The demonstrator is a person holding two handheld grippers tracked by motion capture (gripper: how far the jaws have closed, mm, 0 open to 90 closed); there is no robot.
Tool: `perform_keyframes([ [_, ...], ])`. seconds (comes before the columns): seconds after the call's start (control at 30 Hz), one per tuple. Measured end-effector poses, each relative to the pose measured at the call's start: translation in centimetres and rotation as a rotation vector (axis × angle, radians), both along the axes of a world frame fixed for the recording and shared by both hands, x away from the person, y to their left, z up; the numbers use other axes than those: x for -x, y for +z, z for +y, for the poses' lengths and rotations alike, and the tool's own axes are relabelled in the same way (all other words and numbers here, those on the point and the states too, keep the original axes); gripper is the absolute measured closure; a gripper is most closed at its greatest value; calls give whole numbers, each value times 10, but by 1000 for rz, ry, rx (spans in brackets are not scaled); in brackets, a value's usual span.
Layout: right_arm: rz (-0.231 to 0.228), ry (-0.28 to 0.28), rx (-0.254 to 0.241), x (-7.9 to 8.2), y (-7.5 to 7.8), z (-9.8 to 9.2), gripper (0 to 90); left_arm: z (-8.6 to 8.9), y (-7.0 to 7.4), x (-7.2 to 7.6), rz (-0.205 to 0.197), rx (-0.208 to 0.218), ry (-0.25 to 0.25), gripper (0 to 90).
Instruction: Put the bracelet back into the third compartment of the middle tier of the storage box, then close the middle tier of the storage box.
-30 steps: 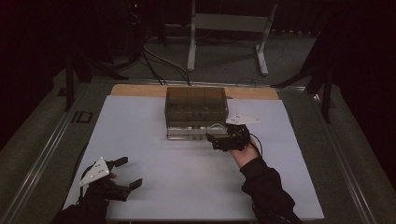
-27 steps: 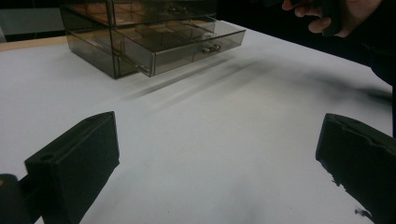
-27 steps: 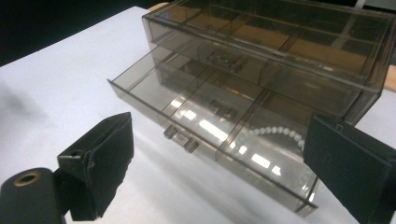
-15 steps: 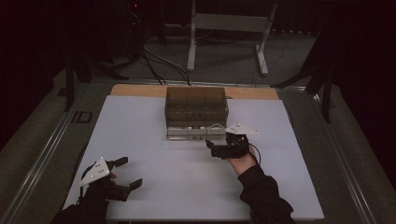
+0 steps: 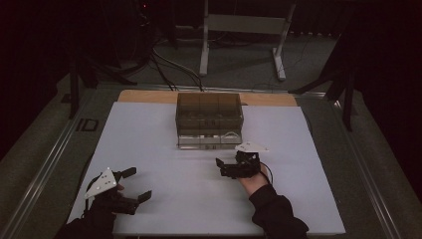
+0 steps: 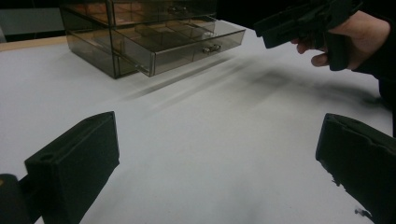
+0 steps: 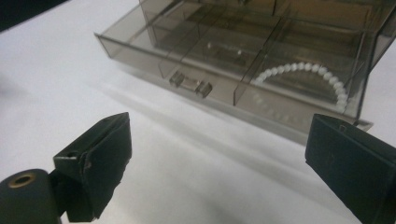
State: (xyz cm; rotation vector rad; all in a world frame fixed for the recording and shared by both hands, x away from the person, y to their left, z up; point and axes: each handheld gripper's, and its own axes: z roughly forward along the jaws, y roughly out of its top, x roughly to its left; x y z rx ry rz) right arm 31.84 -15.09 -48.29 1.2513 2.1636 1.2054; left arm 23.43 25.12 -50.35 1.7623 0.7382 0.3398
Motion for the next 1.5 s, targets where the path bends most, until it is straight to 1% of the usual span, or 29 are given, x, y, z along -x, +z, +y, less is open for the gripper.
perform_keyframes([
  [0.13, 13, -6, 17, 1, -4, 3, 75, 0, 0, 0, 0, 0, -1, 10],
  [0.2, 23, -7, 10, 1, -7, 4, 75, 0, 0, 0, -2, -1, 0, 10],
  [0.33, 32, -2, 26, 1, -10, 7, 75, 0, 0, 0, -1, -1, -1, 10],
  [0.4, 35, -8, 35, 0, -12, 8, 75, 0, 0, 0, 0, -3, -1, 10],
  [0.47, 50, -7, 31, -1, -14, 8, 75, 0, 0, 0, 0, -3, -2, 10],
  [0.53, 57, -10, 45, -1, -16, 8, 75, 0, 0, 0, 0, -3, -2, 10],
  [0.6, 66, -8, 41, -1, -17, 8, 75, 0, 0, 0, 0, -4, -3, 10],
  [0.63, 71, -11, 52, -2, -18, 9, 75, 0, 0, 0, 1, -4, -3, 10],
  [0.7, 77, -13, 51, -2, -19, 10, 76, 0, 0, 0, 1, -3, -2, 10],
  [0.8, 79, -15, 65, -2, -21, 12, 80, 0, 0, 0, 0, -3, -3, 10],
  [0.83, 82, -15, 63, -2, -21, 13, 81, 0, 0, 0, 0, -2, -3, 10],
  [0.9, 101, 0, 54, -2, -22, 14, 81, 0, 0, 0, 0, -2, -3, 10],
  [0.97, 113, 1, 50, -2, -23, 15, 81, 1, 0, 0, 0, -1, -3, 10],
  [1.13, 129, 8, 69, -2, -24, 18, 82, 1, 0, 0, -1, -1, -3, 10],
  [1.17, 130, 13, 69, -2, -24, 19, 87, 1, 0, 0, -1, -2, -3, 10],
  [1.2, 131, 14, 70, -2, -24, 19, 125, 1, 0, 0, 0, -1, -3, 10],
  [1.23, 129, 14, 76, -1, -24, 19, 181, 0, 0, 0, 1, -1, -3, 10],
  [1.37, 132, 29, 94, -2, -23, 21, 188, 0, 0, 0, -1, -2, -3, 10],
  [1.5, 141, 50, 94, -1, -23, 22, 205, 0, 0, -1, -1, -4, -6, 10],
])
